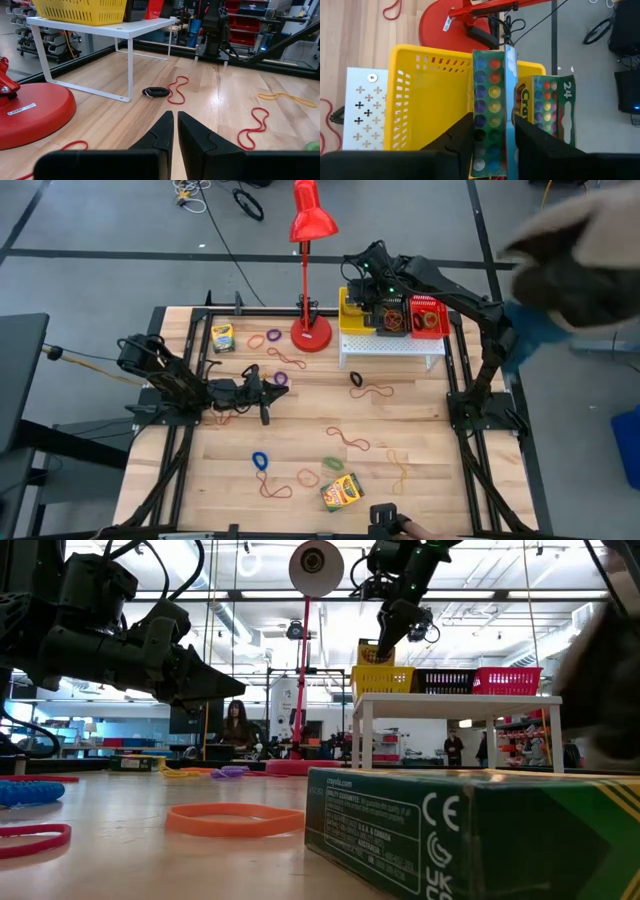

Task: Pick & Place Office Desk Supplies
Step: Put the crayon box into the yellow bin on the shelf

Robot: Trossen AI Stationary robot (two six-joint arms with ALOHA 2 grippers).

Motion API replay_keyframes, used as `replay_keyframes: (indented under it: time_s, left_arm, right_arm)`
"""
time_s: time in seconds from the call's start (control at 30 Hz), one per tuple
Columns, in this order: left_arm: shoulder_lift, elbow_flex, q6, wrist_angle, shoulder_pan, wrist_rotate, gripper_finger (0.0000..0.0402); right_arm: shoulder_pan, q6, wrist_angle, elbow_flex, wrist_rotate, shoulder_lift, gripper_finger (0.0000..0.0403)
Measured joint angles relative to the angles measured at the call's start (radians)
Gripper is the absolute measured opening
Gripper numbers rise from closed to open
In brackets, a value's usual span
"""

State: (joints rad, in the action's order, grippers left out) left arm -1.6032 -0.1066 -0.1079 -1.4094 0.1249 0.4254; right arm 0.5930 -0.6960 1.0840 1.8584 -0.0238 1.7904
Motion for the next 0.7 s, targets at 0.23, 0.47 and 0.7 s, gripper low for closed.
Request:
replay_keyframes:
  time_s: [0.23, 0.47, 0.7]
  left_arm:
    - [0.0, 0.0, 0.0, 0.0, 0.0, 0.0, 0.0032]
    - [0.0, 0.0, 0.0, 0.0, 0.0, 0.0, 0.0032]
    - [0.0, 0.0, 0.0, 0.0, 0.0, 0.0, 0.0032]
  right_arm:
    - [0.0, 0.006, 0.005, 0.0, -0.019, 0.003, 0.0123]
    - [0.0, 0.026, 0.018, 0.0, -0.046, 0.003, 0.0123]
    - [0.0, 0.03, 0.017, 0.0, -0.059, 0.003, 0.0131]
